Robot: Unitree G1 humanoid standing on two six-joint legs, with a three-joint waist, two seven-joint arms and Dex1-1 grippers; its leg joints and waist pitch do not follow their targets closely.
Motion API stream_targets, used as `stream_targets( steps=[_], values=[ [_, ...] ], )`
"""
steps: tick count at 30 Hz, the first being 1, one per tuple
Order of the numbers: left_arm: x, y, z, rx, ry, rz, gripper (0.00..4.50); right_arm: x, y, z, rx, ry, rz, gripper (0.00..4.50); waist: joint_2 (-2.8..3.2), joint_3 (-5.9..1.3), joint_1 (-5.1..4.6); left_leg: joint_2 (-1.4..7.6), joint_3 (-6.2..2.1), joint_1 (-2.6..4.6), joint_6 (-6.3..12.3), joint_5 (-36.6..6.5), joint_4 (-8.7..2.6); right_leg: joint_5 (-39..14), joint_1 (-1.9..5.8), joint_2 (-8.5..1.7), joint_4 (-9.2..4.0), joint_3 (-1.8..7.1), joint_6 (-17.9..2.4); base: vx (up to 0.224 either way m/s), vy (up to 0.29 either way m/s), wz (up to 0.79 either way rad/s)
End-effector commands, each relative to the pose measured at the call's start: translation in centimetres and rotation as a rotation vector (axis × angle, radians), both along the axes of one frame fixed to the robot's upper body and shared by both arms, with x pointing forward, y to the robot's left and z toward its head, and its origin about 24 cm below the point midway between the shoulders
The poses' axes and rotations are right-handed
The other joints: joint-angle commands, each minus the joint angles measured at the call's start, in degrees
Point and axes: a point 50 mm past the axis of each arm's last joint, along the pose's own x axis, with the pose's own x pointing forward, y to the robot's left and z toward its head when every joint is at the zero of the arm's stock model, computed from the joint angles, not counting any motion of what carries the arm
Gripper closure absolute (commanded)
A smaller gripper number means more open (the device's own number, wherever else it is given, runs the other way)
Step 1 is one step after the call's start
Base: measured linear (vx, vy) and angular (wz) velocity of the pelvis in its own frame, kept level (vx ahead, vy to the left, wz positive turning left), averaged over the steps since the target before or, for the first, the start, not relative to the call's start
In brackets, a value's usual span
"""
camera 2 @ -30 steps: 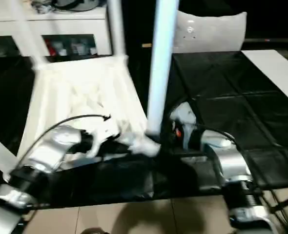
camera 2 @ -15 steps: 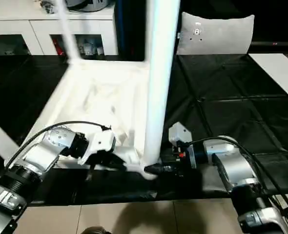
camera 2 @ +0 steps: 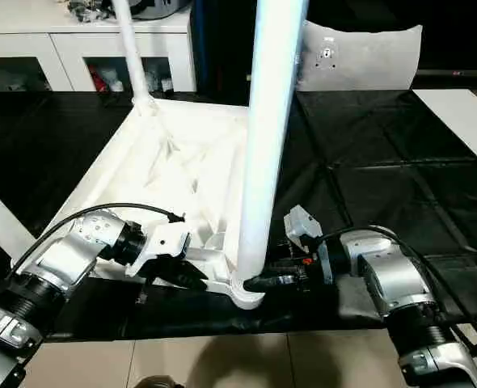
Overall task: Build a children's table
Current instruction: Rotate leg to tighten
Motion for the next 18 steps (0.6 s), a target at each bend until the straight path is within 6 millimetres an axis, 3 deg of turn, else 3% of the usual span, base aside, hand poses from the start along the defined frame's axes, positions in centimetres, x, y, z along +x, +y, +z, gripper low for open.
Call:
stream_targets(
  steps=[1, 4, 6, 8, 9, 11, 15, 16, 18],
  values=[
    [0.3, -1.3, 0.7, -0.055, -0.012, 0.040, 4.50, -0.5, 1.5, 0.1, 0.078, 0.047, 0.019, 2.50, -0.68, -4.34, -0.35, 3.87, -1.42, 0.11, 4.50, -2.38, -3.73, -17.71, 3.73, -5.45, -4.27, 5.00, -0.15, 0.000, 0.000, 0.00],
    [0.7, -2.1, 0.8, -0.080, -0.013, 0.108, 4.50, -0.3, 2.5, -0.2, 0.079, 0.038, -0.056, 2.50, -0.69, -4.04, -0.56, 3.65, -1.28, 0.14, 3.87, -3.53, -3.86, -20.32, 3.70, -5.40, -4.88, 4.80, 0.60, 0.000, 0.000, 0.00],
    [0.9, -2.7, 0.9, -0.094, -0.012, 0.150, 4.50, 0.3, 3.2, -0.5, 0.074, 0.016, -0.142, 2.51, -0.82, -3.72, -1.01, 2.87, -1.09, 0.45, 2.52, -5.52, -3.84, -25.41, 3.53, -5.25, -5.95, 4.24, 2.73, 0.000, 0.000, 0.00],
    [1.3, -4.0, 1.1, -0.111, -0.013, 0.229, 4.50, 1.6, 4.6, -0.8, 0.075, -0.009, -0.312, 2.51, -0.79, -3.57, -2.04, 2.70, -1.22, 0.30, 1.72, -6.43, -3.91, -27.52, 3.66, -5.11, -6.54, 3.74, 4.15, 0.000, 0.000, 0.00],
    [1.5, -4.4, 1.2, -0.121, -0.017, 0.261, 4.50, 2.0, 5.1, -0.8, 0.072, -0.010, -0.365, 2.51, -0.94, -3.47, -2.98, 2.55, -1.41, -0.04, 1.34, -7.07, -3.90, -28.38, 3.99, -5.03, -6.81, 3.24, 5.31, 0.000, 0.000, 0.00],
    [1.7, -4.9, 1.4, -0.134, -0.016, 0.290, 4.50, 2.3, 5.5, -0.9, 0.067, -0.009, -0.411, 2.51, -1.05, -3.59, -4.20, 2.24, -1.47, -0.09, 1.35, -7.91, -3.69, -28.95, 4.12, -4.87, -7.17, 2.81, 6.91, 0.000, 0.000, 0.00],
    [3.0, -7.6, 2.2, -0.180, -0.044, 0.472, 4.50, 3.8, 7.8, -1.2, 0.048, -0.006, -0.647, 2.53, -0.79, -3.66, -6.09, 2.29, -1.57, -0.08, 2.13, -7.50, -3.64, -27.16, 3.89, -4.82, -7.38, 2.85, 5.95, 0.000, 0.000, 0.00],
    [3.0, -7.6, 2.2, -0.180, -0.044, 0.472, 4.50, 3.8, 7.8, -1.2, 0.048, -0.006, -0.647, 2.54, -0.78, -3.68, -6.18, 2.27, -1.58, -0.06, 2.12, -7.13, -3.61, -26.77, 3.83, -4.86, -7.29, 2.94, 5.78, 0.000, 0.000, 0.00],
    [3.8, -8.8, 2.5, -0.224, -0.065, 0.595, 4.50, 5.1, 8.2, -1.6, 0.029, 0.015, -0.858, 2.54, -0.55, -4.01, -6.15, 2.32, -1.70, -0.23, 2.45, -5.28, -3.69, -24.41, 4.07, -5.13, -6.69, 3.24, 4.58, 0.000, 0.000, 0.00]
  ],
)
